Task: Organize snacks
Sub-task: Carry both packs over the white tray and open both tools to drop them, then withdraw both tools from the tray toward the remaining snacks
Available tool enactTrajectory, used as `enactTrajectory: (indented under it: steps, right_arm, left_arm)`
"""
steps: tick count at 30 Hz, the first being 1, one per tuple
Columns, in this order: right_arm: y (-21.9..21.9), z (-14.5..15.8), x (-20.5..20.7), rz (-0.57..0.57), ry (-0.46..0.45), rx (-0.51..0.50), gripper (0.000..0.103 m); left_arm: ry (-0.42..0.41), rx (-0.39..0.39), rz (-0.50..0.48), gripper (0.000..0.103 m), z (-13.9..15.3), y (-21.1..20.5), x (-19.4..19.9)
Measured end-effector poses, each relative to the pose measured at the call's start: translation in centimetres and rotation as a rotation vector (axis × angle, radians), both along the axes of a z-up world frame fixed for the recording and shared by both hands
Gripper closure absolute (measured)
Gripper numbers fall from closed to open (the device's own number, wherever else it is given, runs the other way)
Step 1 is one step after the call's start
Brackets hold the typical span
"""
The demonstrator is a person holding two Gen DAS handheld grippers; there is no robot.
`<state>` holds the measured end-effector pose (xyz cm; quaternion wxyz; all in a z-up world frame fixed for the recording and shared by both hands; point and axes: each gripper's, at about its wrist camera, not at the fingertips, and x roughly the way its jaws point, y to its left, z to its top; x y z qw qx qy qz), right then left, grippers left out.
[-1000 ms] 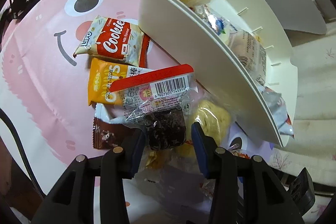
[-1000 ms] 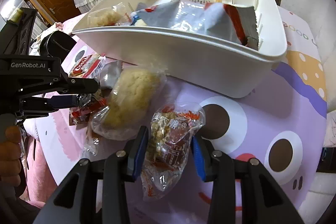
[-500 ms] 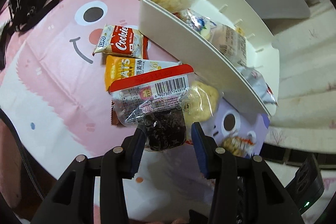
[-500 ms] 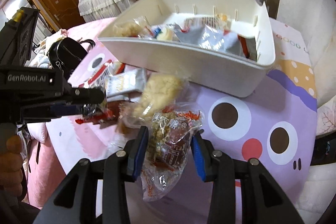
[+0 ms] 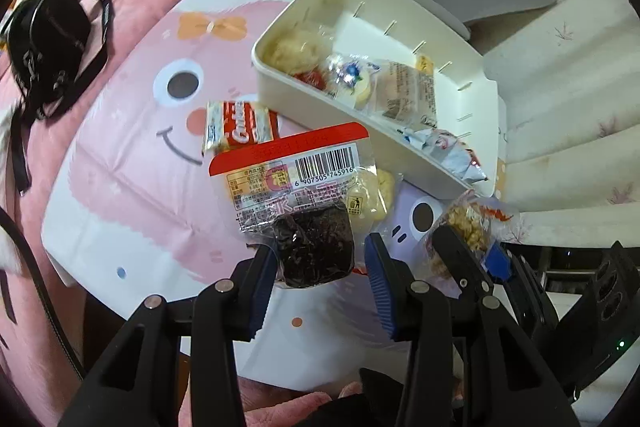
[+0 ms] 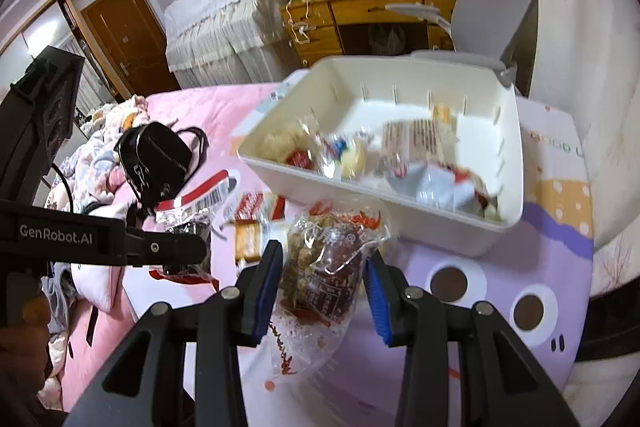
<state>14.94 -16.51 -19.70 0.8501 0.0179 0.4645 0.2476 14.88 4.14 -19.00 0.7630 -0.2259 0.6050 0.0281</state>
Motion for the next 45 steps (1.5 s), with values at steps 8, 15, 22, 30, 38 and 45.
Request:
enactTrajectory:
  steps: [8, 15, 22, 30, 38, 45]
  right_arm:
    - [0.6, 1.6, 2.4, -0.071, -0.035, 0.014, 0.063]
    - [1.0, 2.4, 4.5, -0.181, -0.047, 0.004, 0.062]
    - [1.6, 2.6, 6.3, -0.279, -0.053, 0.005, 0.062]
    - [2.7, 2.5, 7.3, -0.385, -0.092, -0.021, 0.062]
    - [2.8, 1.5, 7.6, -0.501, -0.063, -0.015, 0.052]
    - [2.6, 0.9, 6.6, -0.575, -0.031, -0.004, 0.05]
  left_arm:
    - [-0.031, 0.061, -0.107, 0.06, 3.5, 1.7, 3.8]
    - [-0.065, 0.053, -0.196, 0.06, 5.6, 3.5, 7.9]
    - [-0.108, 0.05, -0.287, 0.06, 6.5, 4.3, 11.9]
    - [-0.146, 0.019, -0.43, 0.06, 5.9, 3.8, 15.1]
    - [-0.184, 0.0, -0.528, 0.033, 5.2, 3.8, 15.9]
    - [-0.158, -0.015, -0.563, 0.033, 4.3, 5.2, 15.2]
